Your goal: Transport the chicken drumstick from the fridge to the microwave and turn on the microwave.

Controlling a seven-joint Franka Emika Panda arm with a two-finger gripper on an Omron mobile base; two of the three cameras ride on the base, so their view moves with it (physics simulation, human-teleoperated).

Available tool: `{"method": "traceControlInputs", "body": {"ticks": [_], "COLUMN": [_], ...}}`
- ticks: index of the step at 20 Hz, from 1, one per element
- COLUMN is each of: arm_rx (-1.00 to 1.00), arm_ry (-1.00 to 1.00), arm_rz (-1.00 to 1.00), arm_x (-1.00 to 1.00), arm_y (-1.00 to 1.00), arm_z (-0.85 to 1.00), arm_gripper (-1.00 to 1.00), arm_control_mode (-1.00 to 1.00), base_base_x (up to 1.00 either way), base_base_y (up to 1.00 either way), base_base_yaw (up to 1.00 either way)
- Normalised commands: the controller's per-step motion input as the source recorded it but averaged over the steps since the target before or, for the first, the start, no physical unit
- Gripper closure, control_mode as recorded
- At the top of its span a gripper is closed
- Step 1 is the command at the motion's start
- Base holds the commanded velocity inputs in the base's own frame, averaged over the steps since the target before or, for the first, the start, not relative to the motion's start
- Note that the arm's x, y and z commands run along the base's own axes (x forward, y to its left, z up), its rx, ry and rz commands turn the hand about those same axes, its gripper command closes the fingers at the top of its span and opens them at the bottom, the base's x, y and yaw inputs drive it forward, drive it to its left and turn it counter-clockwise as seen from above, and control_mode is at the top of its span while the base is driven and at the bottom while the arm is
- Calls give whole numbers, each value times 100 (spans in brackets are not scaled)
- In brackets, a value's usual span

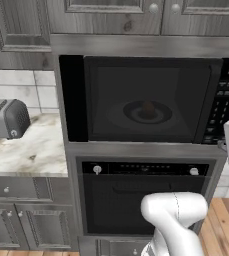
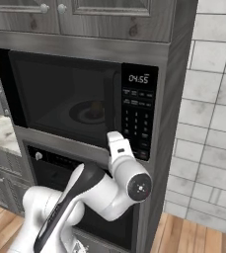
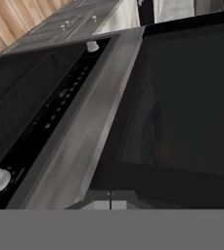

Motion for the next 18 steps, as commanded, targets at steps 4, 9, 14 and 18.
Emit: {"method": "traceControlInputs", "body": {"ticks": [4, 9, 14, 18], "arm_rx": [0, 0, 0, 0], "arm_ry": [-1, 0, 0, 0], "arm_rz": [0, 0, 0, 0], "arm_x": [11, 11, 16, 19], "arm_y": [-17, -16, -3, 0], "arm_z": [-2, -8, -9, -9], "arm_gripper": [100, 100, 100, 100], "arm_control_mode": [-100, -100, -100, -100], "base_base_x": [0, 0, 0, 0], "base_base_y": [0, 0, 0, 0], "base_base_yaw": [0, 0, 0, 0]}}
